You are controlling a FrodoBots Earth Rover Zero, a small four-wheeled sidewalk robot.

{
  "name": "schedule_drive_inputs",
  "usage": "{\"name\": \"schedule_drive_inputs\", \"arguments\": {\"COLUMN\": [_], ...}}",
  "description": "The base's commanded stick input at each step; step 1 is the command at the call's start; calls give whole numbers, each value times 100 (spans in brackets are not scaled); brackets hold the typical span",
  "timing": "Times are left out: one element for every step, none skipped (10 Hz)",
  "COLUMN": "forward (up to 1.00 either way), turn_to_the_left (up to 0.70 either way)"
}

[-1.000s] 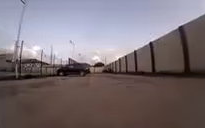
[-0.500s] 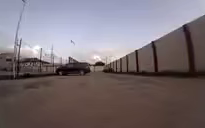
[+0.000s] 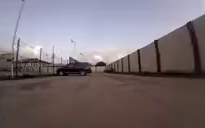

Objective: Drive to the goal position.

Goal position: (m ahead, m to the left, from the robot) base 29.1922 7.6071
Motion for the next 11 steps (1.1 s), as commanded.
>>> {"name": "schedule_drive_inputs", "arguments": {"forward": [70, 70, 85, 85, 85, 85, 85, 100, 100, 100, 100], "turn_to_the_left": [0, 0, 0, 0, 0, 0, 0, -26, -39, -18, 0]}}
